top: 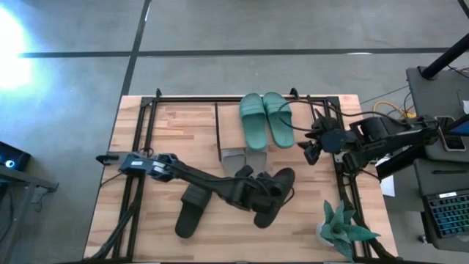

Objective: Pick and place slides into the shelf
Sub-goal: Put the left black slide under the shelf

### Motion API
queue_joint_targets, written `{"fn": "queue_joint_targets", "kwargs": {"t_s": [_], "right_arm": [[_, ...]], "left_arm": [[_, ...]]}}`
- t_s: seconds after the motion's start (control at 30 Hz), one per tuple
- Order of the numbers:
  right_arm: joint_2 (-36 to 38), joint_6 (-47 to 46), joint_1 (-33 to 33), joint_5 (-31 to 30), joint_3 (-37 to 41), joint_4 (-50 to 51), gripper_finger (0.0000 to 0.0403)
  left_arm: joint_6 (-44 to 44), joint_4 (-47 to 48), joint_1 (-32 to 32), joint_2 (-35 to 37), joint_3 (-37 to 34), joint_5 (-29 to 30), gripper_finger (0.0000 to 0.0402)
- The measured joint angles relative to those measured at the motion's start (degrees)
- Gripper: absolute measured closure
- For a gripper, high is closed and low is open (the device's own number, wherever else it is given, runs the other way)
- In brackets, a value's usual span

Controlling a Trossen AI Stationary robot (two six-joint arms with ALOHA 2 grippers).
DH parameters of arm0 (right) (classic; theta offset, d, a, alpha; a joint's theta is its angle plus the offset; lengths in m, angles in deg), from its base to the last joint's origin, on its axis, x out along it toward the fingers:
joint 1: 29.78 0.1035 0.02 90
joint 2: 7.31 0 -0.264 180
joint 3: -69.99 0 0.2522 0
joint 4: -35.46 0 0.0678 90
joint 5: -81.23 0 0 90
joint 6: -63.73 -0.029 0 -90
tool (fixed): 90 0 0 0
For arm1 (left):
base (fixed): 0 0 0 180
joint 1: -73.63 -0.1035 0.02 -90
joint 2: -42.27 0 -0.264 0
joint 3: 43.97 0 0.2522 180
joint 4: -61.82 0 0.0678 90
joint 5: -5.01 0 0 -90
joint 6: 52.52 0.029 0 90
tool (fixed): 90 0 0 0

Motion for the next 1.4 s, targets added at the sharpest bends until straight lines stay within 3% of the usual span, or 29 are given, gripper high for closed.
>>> {"fn": "queue_joint_targets", "kwargs": {"t_s": [0.33, 0.83, 1.23, 1.4], "right_arm": [[2.4, -1.0, 0.0, -0.2, 0.0, 2.7, 0.0177], [2.3, -1.9, 0.0, -0.3, 0.0, 4.3, 0.0177], [2.0, -1.2, 0.0, 6.0, 0.0, 8.6, 0.0177], [1.3, -6.0, 0.0, 13.6, 0.0, 15.9, 0.0177]], "left_arm": [[12.0, -10.2, -1.4, -3.9, -0.3, 0.5, 0.0402], [18.6, -11.0, -7.4, -6.5, -0.8, 0.3, 0.0397], [18.6, -18.6, -9.0, -6.4, -3.6, -2.2, 0.0288], [18.6, -20.8, -8.7, -6.3, -3.6, -8.5, 0.0247]]}}
